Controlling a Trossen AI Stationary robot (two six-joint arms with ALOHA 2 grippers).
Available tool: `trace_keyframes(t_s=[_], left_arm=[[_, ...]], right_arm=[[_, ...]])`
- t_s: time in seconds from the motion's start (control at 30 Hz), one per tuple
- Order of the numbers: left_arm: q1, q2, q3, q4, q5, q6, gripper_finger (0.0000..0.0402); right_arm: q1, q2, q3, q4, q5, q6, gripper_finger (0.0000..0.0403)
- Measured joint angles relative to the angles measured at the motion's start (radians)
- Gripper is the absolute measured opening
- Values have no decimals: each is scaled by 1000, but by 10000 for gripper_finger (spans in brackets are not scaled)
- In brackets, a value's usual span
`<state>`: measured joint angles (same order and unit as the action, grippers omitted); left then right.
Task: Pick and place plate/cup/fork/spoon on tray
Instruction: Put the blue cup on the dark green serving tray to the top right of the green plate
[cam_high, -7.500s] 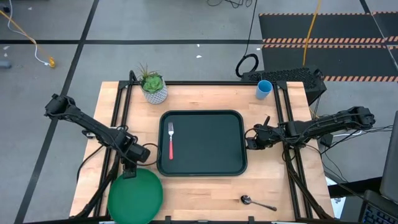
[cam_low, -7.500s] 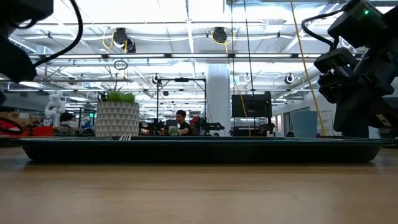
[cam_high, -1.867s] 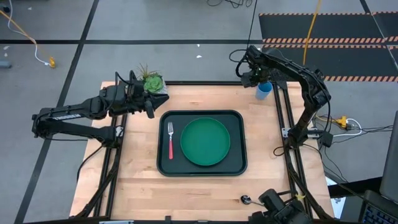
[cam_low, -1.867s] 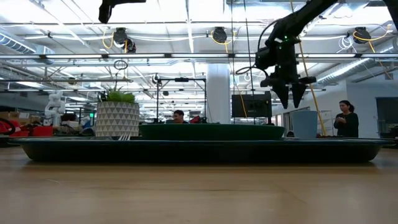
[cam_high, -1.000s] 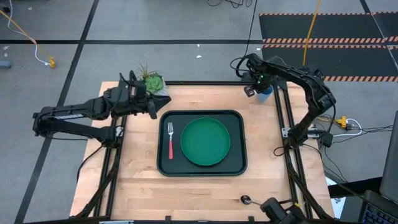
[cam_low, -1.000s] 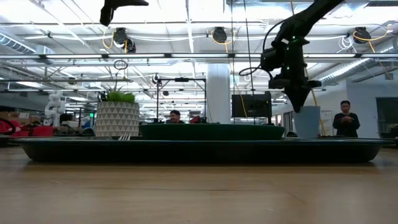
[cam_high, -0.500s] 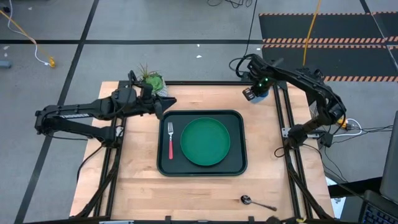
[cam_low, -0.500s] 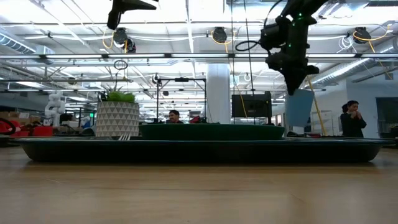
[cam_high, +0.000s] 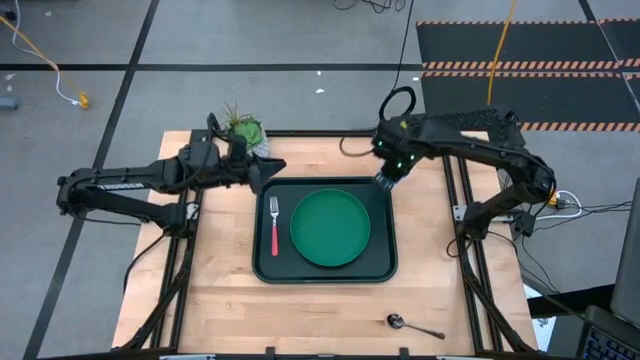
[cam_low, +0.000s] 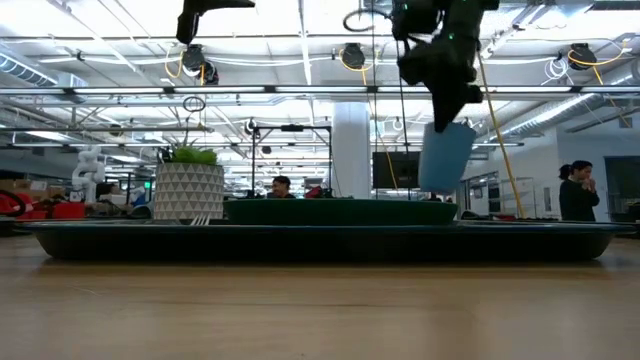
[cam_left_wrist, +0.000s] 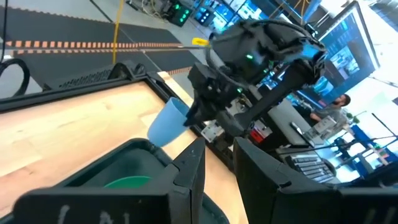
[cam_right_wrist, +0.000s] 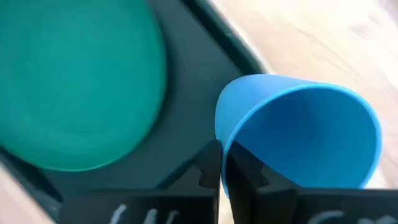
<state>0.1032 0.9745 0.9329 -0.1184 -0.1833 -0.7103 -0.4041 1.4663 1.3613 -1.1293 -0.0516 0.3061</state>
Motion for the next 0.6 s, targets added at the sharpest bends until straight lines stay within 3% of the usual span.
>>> trace_keyframes(t_s=[0.23,0.6], left_arm=[[-25,0,0,12,0,-2,86],[-89,0,0,12,-1,-11,86]], right_arm=[[94,72,1,22,22,17,0],[119,176,1,40,19,-11,0]])
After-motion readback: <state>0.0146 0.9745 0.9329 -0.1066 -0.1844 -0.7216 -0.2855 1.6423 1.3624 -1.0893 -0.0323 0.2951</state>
